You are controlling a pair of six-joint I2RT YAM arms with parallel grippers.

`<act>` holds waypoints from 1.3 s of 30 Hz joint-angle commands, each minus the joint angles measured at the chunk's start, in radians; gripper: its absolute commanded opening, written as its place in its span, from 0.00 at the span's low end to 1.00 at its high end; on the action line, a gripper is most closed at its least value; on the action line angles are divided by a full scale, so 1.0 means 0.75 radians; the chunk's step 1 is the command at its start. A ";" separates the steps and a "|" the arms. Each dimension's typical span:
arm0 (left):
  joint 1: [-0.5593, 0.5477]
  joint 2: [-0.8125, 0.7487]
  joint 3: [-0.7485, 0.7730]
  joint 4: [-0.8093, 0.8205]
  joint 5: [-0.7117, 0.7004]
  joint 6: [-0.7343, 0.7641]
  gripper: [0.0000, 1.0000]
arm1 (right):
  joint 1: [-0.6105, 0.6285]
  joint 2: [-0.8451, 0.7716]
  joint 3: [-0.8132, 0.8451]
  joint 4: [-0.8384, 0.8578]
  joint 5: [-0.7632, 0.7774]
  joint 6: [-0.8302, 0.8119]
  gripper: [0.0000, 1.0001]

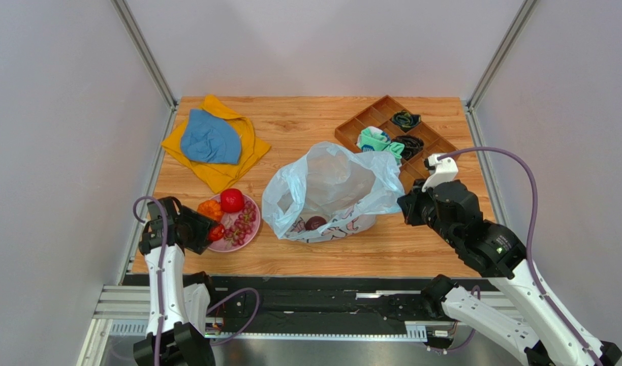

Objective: Place the fruits into the plastic bag

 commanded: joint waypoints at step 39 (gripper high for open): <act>-1.471 0.106 0.867 0.671 -0.038 0.613 0.47 | 0.000 0.102 0.064 0.032 -0.039 0.039 0.00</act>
